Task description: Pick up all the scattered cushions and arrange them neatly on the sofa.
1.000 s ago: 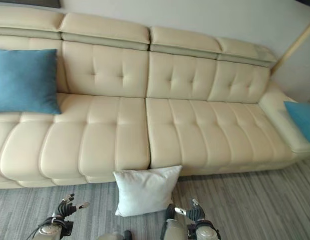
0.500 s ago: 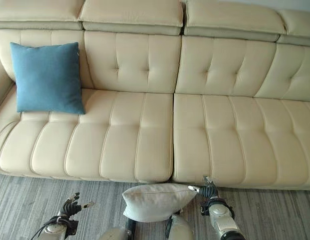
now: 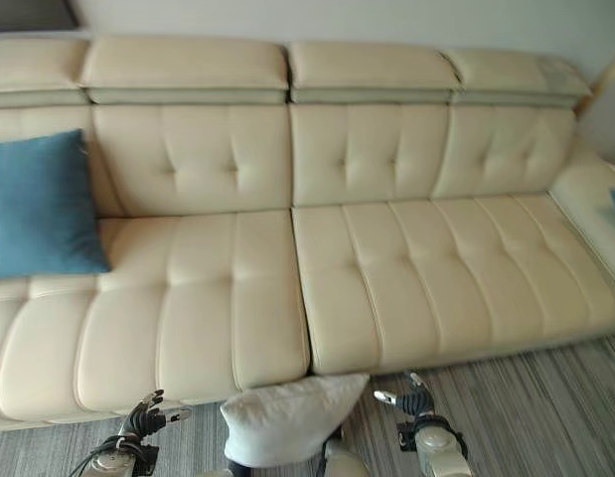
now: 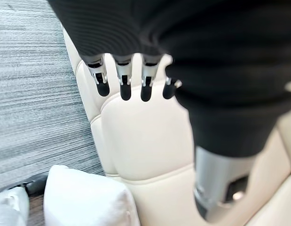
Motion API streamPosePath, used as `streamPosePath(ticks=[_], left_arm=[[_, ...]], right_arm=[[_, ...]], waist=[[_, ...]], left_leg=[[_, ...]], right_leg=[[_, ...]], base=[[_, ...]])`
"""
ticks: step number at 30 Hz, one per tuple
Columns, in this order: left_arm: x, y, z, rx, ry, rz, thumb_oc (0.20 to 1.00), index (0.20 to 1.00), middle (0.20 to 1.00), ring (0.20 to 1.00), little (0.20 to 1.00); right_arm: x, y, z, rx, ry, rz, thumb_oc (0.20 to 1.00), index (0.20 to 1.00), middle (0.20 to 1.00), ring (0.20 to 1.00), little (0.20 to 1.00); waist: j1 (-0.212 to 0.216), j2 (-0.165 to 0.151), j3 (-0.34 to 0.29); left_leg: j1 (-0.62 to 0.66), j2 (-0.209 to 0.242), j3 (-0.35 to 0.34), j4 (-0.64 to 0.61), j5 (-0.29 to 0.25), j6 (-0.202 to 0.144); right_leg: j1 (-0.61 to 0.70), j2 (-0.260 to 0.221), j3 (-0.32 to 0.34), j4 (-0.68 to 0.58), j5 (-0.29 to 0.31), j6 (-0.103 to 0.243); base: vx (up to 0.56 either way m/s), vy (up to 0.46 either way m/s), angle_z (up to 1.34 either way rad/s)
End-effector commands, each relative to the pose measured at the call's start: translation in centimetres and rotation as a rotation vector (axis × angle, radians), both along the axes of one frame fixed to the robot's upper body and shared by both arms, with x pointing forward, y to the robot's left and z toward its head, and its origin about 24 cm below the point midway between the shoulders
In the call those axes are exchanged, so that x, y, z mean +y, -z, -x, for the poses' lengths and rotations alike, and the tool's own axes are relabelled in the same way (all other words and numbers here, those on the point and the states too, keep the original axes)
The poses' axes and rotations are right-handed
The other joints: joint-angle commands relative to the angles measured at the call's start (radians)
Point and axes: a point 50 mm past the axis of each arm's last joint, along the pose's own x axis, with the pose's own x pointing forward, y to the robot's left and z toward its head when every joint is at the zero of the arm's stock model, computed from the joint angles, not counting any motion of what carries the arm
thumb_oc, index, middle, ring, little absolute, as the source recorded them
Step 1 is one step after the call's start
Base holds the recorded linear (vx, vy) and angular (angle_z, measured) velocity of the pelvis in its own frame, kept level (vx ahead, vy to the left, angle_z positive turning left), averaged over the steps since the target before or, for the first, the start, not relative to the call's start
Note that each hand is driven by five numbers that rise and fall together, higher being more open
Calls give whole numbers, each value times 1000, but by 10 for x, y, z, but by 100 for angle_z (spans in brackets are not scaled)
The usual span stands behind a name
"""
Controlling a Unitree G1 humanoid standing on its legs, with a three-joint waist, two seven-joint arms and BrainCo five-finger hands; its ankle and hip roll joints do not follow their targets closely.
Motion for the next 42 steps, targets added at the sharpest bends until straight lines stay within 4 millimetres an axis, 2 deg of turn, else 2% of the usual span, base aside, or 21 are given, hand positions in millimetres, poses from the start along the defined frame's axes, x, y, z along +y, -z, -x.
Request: streamPosePath(ticks=[1,4,6,10,16,19,20,21,23,25,26,28,29,30,31,32,34,37,38,39,42], left_arm=[[20,-12,-3,-53,-42,-48,1000,1000,1000,1000,1000],[21,-8,6,-33,-63,-40,1000,1000,1000,1000,1000],[21,-8,2,-47,-82,-32,1000,1000,1000,1000,1000],[12,-7,-6,-54,-75,-17,1000,1000,1000,1000,1000],[15,-10,-17,-61,-73,-50,1000,1000,1000,1000,1000],[23,-27,-43,-131,-74,-114,1000,1000,1000,1000,1000],[23,-27,-43,-131,-74,-114,1000,1000,1000,1000,1000],[23,-31,-51,-152,-74,-124,1000,1000,1000,1000,1000],[20,-52,-81,-252,-57,-144,1000,1000,1000,1000,1000],[18,-62,-93,-294,-48,-151,1000,1000,1000,1000,1000],[13,-84,-117,-389,-29,-164,1000,1000,1000,1000,1000],[8,-116,-145,-502,-8,-187,1000,1000,1000,1000,1000],[8,-116,-146,-503,-8,-187,1000,1000,1000,1000,1000],[1,-140,-166,-582,13,-204,1000,1000,1000,1000,1000],[1,-141,-166,-583,13,-204,1000,1000,1000,1000,1000],[-12,-162,-183,-650,40,-200,1000,1000,1000,1000,1000],[-17,-174,-192,-689,48,-201,1000,1000,1000,1000,1000],[-40,-212,-217,-790,79,-214,1000,1000,1000,1000,1000],[-57,-234,-229,-843,110,-223,1000,1000,1000,1000,1000],[-58,-235,-230,-845,110,-223,1000,1000,1000,1000,1000],[-83,-270,-244,-932,144,-227,1000,1000,1000,1000,1000]], right_arm=[[-2,-17,-18,-97,-44,32,1000,1000,1000,1000,1000],[0,-15,-16,-88,-50,26,1000,1000,1000,1000,1000],[0,-17,-20,-110,-25,14,1000,1000,1000,1000,1000],[-9,-22,-25,-131,15,28,1000,1000,1000,1000,1000],[-13,-19,-28,-100,29,64,1000,1000,1000,1000,1000],[-13,-29,-50,-124,34,106,1000,1000,1000,1000,1000],[-13,-29,-50,-124,34,106,1000,1000,1000,1000,1000],[-13,-35,-58,-146,31,117,1000,1000,1000,1000,1000],[-10,-55,-85,-221,31,146,1000,1000,1000,1000,1000],[-10,-66,-97,-258,33,154,1000,1000,1000,1000,1000],[-10,-89,-118,-337,46,174,1000,1000,1000,1000,1000],[-10,-121,-143,-438,65,191,1000,1000,1000,1000,1000],[-10,-121,-143,-439,65,190,1000,1000,1000,1000,1000],[-6,-148,-161,-523,79,198,1000,1000,1000,1000,1000],[-6,-148,-161,-524,79,198,1000,1000,1000,1000,1000],[6,-173,-177,-610,75,181,1000,1000,1000,1000,1000],[12,-186,-184,-648,76,175,1000,1000,1000,1000,1000],[37,-220,-202,-758,87,118,1000,1000,1000,1000,1000],[56,-239,-211,-816,97,66,1000,1000,1000,1000,1000],[56,-240,-212,-818,98,66,1000,1000,1000,1000,1000],[81,-265,-221,-876,101,-24,1000,1000,1000,1000,1000]], waist=[[55,34,26],[82,24,9],[99,8,3],[85,28,33],[64,38,69],[73,39,122],[73,38,121],[78,37,131],[84,40,154],[82,41,164],[78,45,183],[71,52,202],[72,52,199],[68,60,216],[68,60,213],[61,67,224],[58,71,228],[51,83,221],[49,93,223],[50,93,221],[51,111,223]], left_leg=[[-53,-10,-71,-17,16,-25],[-50,-13,-65,-26,23,-33],[-102,-9,-82,-17,71,-69],[-173,-12,-98,-3,107,-88],[-192,-35,-146,30,64,-70],[-316,-45,-141,112,50,-65],[-318,-45,-141,113,49,-65],[-341,-41,-136,139,16,-68],[-462,-32,-117,209,7,-60],[-515,-29,-112,239,2,-58],[-605,-27,-110,281,-3,-55],[-708,-28,-105,344,-15,-50],[-715,-28,-105,348,-16,-50],[-802,-31,-106,409,-28,-46],[-808,-30,-106,413,-30,-45],[-905,-31,-105,489,-48,-38],[-957,-34,-109,536,-58,-36],[-1112,-47,-110,679,-96,-20],[-1176,-52,-110,743,-114,-12],[-1183,-52,-110,748,-116,-12],[-1275,-60,-119,828,-136,-4]], right_leg=[[80,48,7,173,-268,-83],[157,38,-20,129,-293,-99],[177,68,-12,57,-318,-110],[135,85,-63,48,-320,-134],[37,81,-83,91,-308,-143],[-112,64,-64,206,-316,-157],[-114,63,-63,207,-316,-157],[-146,62,-50,238,-342,-155],[-279,47,-32,306,-340,-163],[-329,41,-28,333,-342,-165],[-417,36,-16,375,-346,-169],[-518,30,-5,436,-356,-177],[-525,30,-5,440,-357,-177],[-609,28,8,500,-368,-183],[-615,28,9,504,-370,-183],[-711,28,18,584,-390,-193],[-758,25,24,627,-405,-199],[-906,30,35,767,-450,-218],[-971,36,41,833,-475,-229],[-978,36,41,838,-477,-229],[-1067,34,51,913,-504,-247]], base=[[-128,-46,11],[-43,-135,-8],[-125,-220,5],[-181,-81,66],[-116,23,14],[-190,73,2],[-67,77,-10],[-48,78,-7],[-123,96,-20],[-137,54,-21],[-220,70,-10],[-158,46,-3],[-108,34,0],[-59,18,3],[-101,14,5],[-33,-3,6],[-24,-9,1],[32,-35,3],[51,-35,0],[54,-43,2],[36,-37,-3]])
